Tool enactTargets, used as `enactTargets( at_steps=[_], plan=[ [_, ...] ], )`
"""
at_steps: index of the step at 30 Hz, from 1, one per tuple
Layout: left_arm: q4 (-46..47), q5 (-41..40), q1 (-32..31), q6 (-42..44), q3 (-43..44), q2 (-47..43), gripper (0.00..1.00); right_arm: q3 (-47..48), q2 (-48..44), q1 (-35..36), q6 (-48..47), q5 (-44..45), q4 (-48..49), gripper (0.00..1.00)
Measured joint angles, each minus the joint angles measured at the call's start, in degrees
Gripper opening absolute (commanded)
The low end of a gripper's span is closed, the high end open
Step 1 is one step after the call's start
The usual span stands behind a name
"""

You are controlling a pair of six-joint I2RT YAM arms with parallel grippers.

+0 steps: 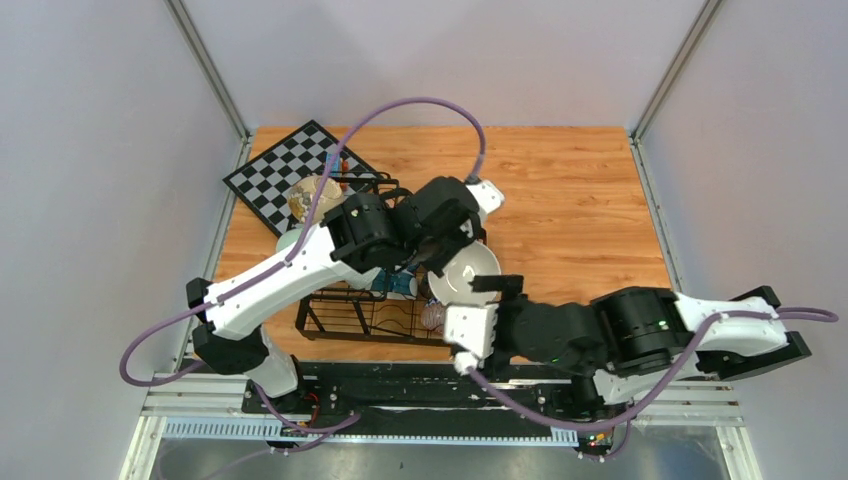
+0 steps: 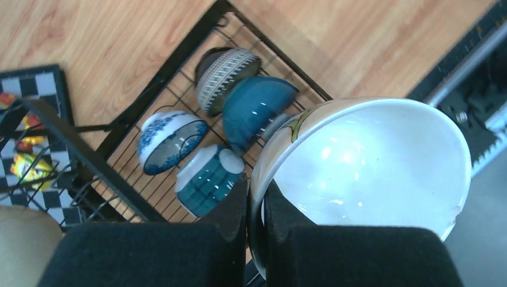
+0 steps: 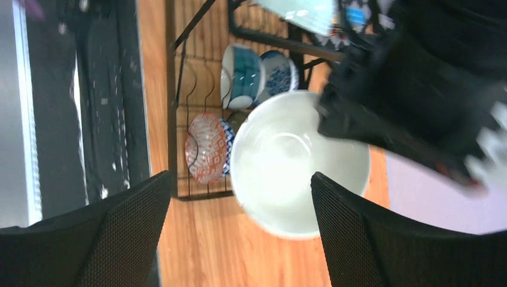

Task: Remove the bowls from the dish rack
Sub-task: Place the bowl at the center of the board.

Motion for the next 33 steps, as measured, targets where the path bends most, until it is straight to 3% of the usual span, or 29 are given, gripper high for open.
enactTargets(
  at_steps=[5, 7, 12, 17, 20, 24, 30, 33],
  plan=[
    [4.2, -0.1, 8.7, -5.6, -3.9, -2.8, 0.0, -0.2, -7.6, -0.8, 6.0, 8.9, 8.2, 0.86],
    [5.7, -0.3, 12.0, -8.5, -5.2, -4.0, 0.0, -0.2, -10.2, -4.6, 8.5, 12.4, 11.3, 0.81],
    [10.3, -2.4, 14.8, -15.3, -7.3, -5.3, 0.0, 0.0, -12.4, -26.8, 20.3, 12.9, 13.5, 0.8],
    [13.3, -3.0, 14.8, -20.2, -6.6, -4.3, 0.0, -0.1, -6.8, -51.6, 34.2, -2.6, 12.3, 0.8],
    [14.5, -4.1, 14.8, -22.3, -5.6, -2.7, 0.0, -3.3, -4.3, -59.8, 40.2, -10.4, 13.8, 0.79],
    [15.0, -5.2, 15.6, -25.2, -5.3, -0.5, 0.0, -6.3, -3.7, -62.4, 44.9, -17.0, 14.0, 0.79],
    [13.9, -5.9, 16.6, -28.8, -2.4, 3.9, 0.0, -6.2, -5.3, -62.7, 46.6, -18.1, 15.2, 0.78],
    [13.7, -5.6, 16.6, -30.4, -2.3, 5.2, 0.0, -6.2, -5.4, -62.7, 46.5, -17.9, 15.3, 0.71]
  ],
)
